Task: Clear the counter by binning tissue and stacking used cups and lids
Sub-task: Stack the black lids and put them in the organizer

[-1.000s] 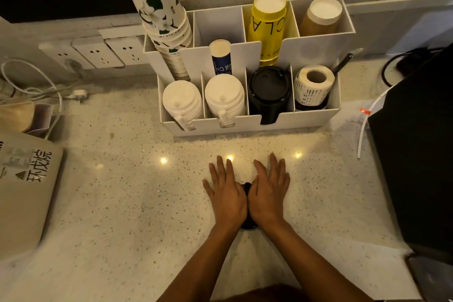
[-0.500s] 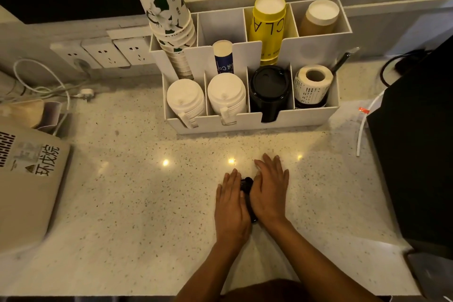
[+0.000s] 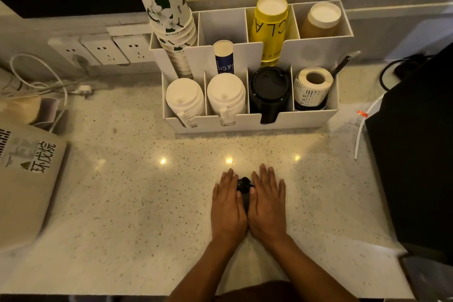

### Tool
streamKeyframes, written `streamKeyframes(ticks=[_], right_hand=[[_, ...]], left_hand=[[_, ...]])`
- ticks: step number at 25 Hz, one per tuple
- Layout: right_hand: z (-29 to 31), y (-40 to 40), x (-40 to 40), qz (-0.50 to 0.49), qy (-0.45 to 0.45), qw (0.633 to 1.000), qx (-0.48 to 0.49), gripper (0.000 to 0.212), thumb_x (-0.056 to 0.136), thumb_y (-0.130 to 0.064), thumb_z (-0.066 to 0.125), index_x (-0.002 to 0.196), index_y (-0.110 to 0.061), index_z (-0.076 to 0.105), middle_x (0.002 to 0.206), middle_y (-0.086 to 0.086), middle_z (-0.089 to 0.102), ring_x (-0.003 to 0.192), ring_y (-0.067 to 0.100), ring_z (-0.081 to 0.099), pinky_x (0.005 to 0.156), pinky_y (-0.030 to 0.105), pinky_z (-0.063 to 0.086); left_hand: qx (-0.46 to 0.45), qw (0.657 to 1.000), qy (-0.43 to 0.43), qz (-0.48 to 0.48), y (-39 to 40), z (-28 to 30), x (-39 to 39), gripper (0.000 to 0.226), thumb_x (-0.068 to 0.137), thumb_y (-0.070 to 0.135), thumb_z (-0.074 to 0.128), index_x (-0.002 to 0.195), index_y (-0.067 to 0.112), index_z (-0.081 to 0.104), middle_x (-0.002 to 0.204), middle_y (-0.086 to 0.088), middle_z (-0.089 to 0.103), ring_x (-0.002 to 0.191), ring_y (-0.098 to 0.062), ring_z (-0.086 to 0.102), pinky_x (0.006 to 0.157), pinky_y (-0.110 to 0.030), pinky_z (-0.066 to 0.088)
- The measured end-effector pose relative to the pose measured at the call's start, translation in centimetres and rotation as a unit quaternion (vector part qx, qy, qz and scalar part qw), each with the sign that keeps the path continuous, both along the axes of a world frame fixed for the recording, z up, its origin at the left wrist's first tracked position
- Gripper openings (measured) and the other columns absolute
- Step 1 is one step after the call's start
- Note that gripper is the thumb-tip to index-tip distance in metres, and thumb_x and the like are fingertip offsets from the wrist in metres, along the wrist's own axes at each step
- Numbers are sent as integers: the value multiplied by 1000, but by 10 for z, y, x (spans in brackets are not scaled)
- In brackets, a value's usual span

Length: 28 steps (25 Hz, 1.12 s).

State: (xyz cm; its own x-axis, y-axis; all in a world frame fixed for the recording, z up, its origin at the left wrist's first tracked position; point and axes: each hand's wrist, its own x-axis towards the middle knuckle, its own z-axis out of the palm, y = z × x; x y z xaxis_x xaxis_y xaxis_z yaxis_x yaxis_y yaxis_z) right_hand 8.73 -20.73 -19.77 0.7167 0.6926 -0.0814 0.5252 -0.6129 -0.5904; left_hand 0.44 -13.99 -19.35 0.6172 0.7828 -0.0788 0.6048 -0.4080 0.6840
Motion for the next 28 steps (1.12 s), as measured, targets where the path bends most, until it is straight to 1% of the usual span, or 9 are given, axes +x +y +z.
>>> streamKeyframes(ticks=[3, 6, 9, 11, 13, 15, 18, 20, 28], right_hand=[[-2, -1, 1, -1, -1, 1000, 7, 64, 103, -46, 5, 152, -16, 35, 165, 1, 16, 153, 13, 1, 124, 47, 2], [-4, -3, 2, -7, 1, 999, 38, 56, 104, -38, 16, 142, -18, 51, 163, 1, 25, 153, 13, 7, 124, 48, 5], [0, -4, 2, -36, 28, 996, 79, 50, 102, -34, 22, 129, -19, 61, 159, 1, 36, 151, 17, 16, 123, 50, 10], [7, -3, 1, -61, 67, 991, 100, 49, 102, -36, 24, 126, -19, 62, 155, 0, 41, 150, 16, 16, 122, 51, 17], [19, -4, 0, -91, 129, 979, 131, 50, 101, -41, 24, 127, -21, 61, 150, -2, 46, 148, 11, 20, 119, 48, 28], [37, -6, 1, -108, 189, 962, 168, 46, 101, -46, 29, 130, -28, 60, 139, -5, 54, 136, 7, 41, 110, 40, 44], [72, -8, 9, -99, 272, 938, 192, 39, 96, -62, 37, 124, -43, 58, 113, -17, 66, 107, 7, 64, 86, 21, 56], [92, -7, 14, -114, 303, 930, 177, 42, 87, -69, 36, 107, -43, 63, 102, -15, 69, 97, 11, 68, 78, 20, 57], [154, 3, 19, -120, 241, 932, 242, 49, 87, -64, 36, 92, -29, 70, 82, -10, 73, 81, 5, 70, 66, 17, 57]], left_hand=[[-36, 999, 6, -5, 0, 8, -2, 53, 105, 34, 24, 155, 19, 28, 164, 8, 16, 151, 2, 5, 126, -33, 7], [-53, 996, 52, 47, 2, 15, -13, 61, 104, 47, 28, 157, 17, 26, 168, 2, 6, 154, -12, 4, 123, -32, 5], [-54, 995, 79, 36, 2, 26, -18, 49, 106, 41, 35, 151, 20, 40, 168, -2, 10, 154, -18, 5, 123, -34, 6], [-89, 994, 47, 47, 0, 40, -16, 39, 106, 35, 41, 143, 25, 47, 164, -4, 24, 151, -20, 20, 121, -31, 17], [-157, 984, -24, 84, -2, 59, -12, 25, 104, 31, 48, 128, 38, 51, 143, 4, 52, 134, -17, 48, 107, -21, 39], [-237, 961, -89, 114, -5, 80, -9, 22, 103, 32, 52, 119, 48, 52, 123, 17, 62, 114, -8, 62, 84, -12, 52], [-305, 934, -127, 133, -3, 108, -11, 27, 100, 32, 58, 117, 52, 56, 117, 20, 64, 102, 8, 64, 72, -7, 51], [-335, 924, -142, 118, -1, 122, -13, 33, 97, 31, 63, 121, 54, 56, 114, 20, 65, 98, 14, 63, 67, -3, 49], [-396, 890, -212, 82, 1, 172, -9, 42, 74, 46, 75, 112, 32, 69, 108, 8, 76, 102, -10, 72, 81, -26, 59]])
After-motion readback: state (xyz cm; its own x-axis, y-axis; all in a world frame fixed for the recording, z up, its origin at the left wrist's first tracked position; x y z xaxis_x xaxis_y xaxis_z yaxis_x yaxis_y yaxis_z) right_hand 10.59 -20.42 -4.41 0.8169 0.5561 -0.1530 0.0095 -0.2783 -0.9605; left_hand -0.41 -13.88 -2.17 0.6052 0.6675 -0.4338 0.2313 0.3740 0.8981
